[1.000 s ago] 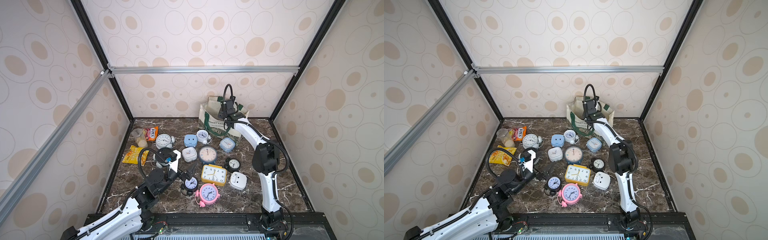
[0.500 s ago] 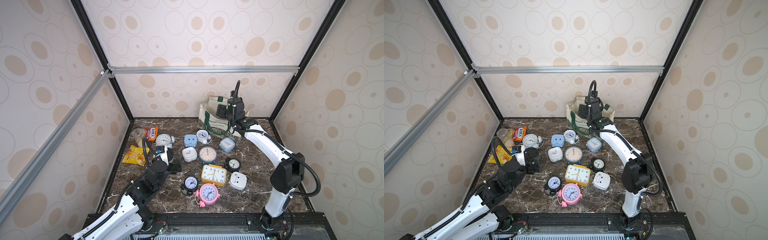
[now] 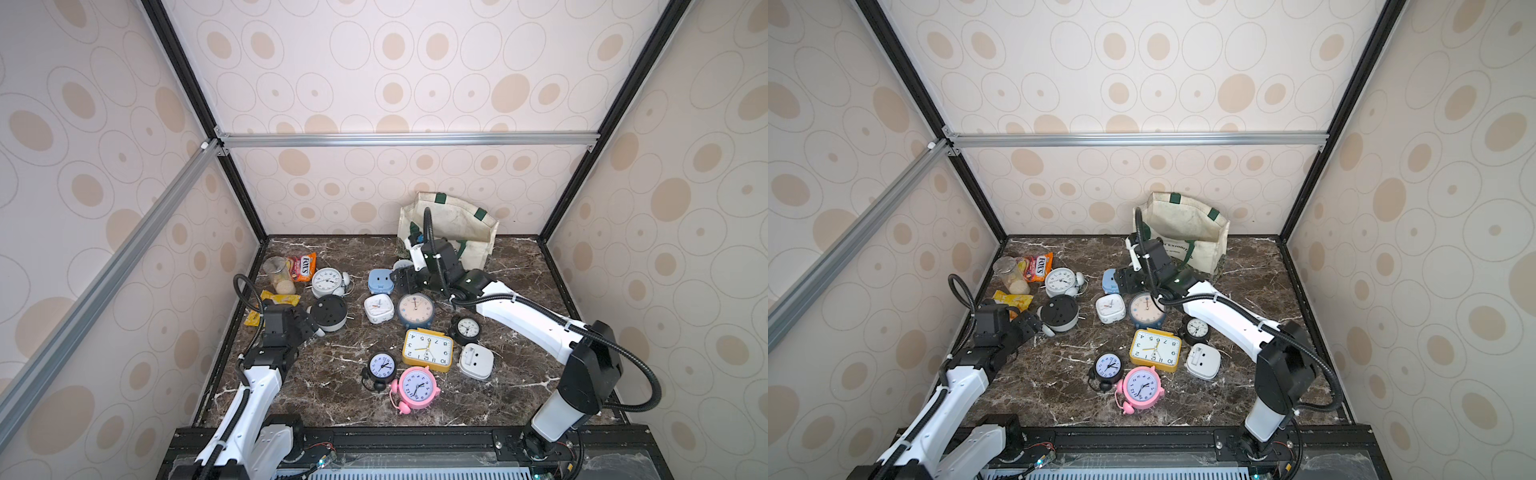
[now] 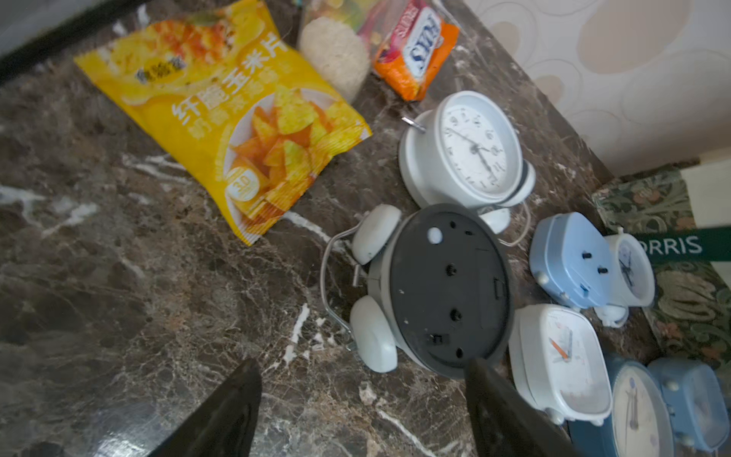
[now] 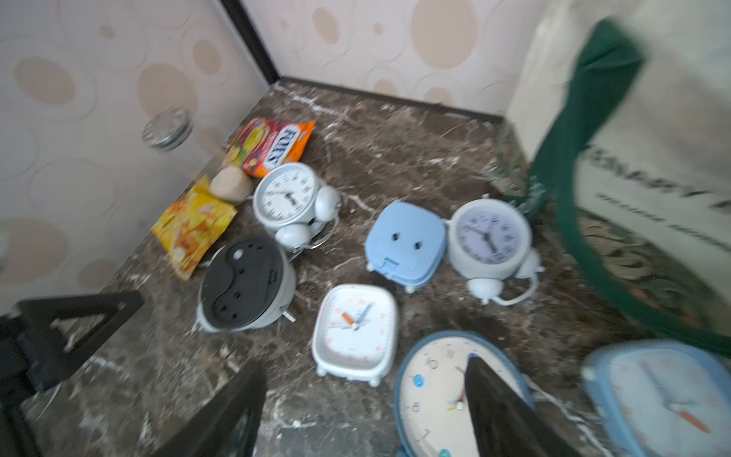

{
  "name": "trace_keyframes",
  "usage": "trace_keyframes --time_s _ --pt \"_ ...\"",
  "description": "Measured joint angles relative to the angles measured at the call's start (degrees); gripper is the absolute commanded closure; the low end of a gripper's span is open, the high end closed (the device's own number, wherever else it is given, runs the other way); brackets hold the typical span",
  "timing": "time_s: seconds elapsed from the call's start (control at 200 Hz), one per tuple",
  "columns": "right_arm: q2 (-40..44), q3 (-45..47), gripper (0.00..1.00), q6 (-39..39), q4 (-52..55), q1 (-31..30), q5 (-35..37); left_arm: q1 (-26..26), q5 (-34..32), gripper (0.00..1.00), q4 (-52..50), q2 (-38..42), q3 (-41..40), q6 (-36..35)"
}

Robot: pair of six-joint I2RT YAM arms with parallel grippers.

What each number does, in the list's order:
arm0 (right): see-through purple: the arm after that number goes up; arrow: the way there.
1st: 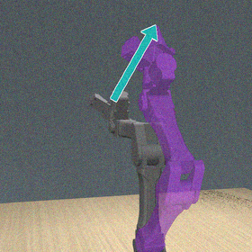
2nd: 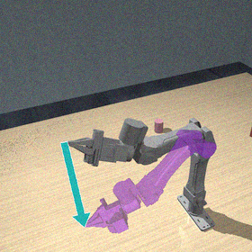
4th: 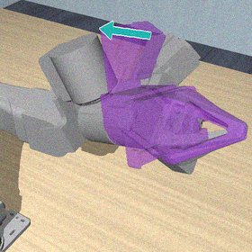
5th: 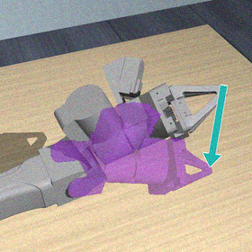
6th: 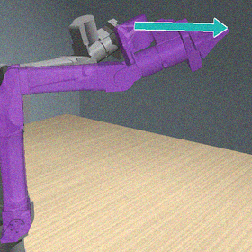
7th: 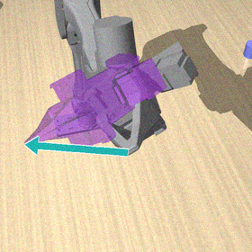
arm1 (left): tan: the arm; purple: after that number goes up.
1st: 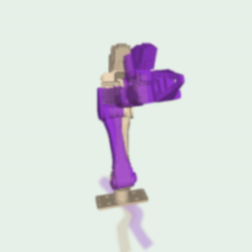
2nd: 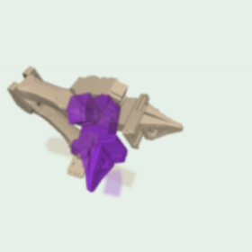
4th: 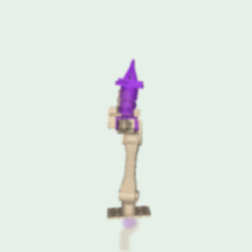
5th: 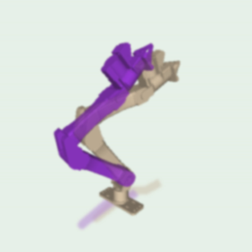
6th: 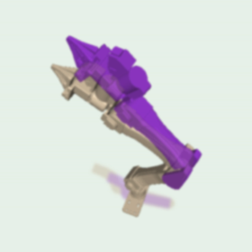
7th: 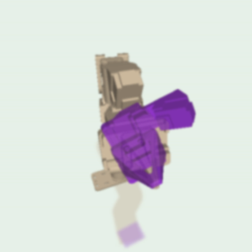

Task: Put the alarm clock into the canvas bag
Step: Pick up the alarm from the center of the board.

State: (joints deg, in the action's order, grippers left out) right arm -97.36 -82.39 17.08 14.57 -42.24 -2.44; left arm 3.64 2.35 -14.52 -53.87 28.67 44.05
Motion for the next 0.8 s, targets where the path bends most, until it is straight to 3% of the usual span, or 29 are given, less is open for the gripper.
trace_keyframes --time_s 0.12,0.36,0.8 --pt "-5.25 -0.33 0.23 0.81 -0.15 -1.66 -5.88 3.74 4.61 0.25 5.14 -2.38 -3.8 1.73" --pt "-16.11 -5.18 0.25 2.78 -0.04 -2.29 -14.45 6.38 10.21 0.33 19.02 -5.33 -11.37 5.62" --pt "-25.51 -15.19 0.25 5.25 -1.05 -2.49 -22.43 10.64 17.86 0.48 43.21 -16.76 -17.66 10.91"
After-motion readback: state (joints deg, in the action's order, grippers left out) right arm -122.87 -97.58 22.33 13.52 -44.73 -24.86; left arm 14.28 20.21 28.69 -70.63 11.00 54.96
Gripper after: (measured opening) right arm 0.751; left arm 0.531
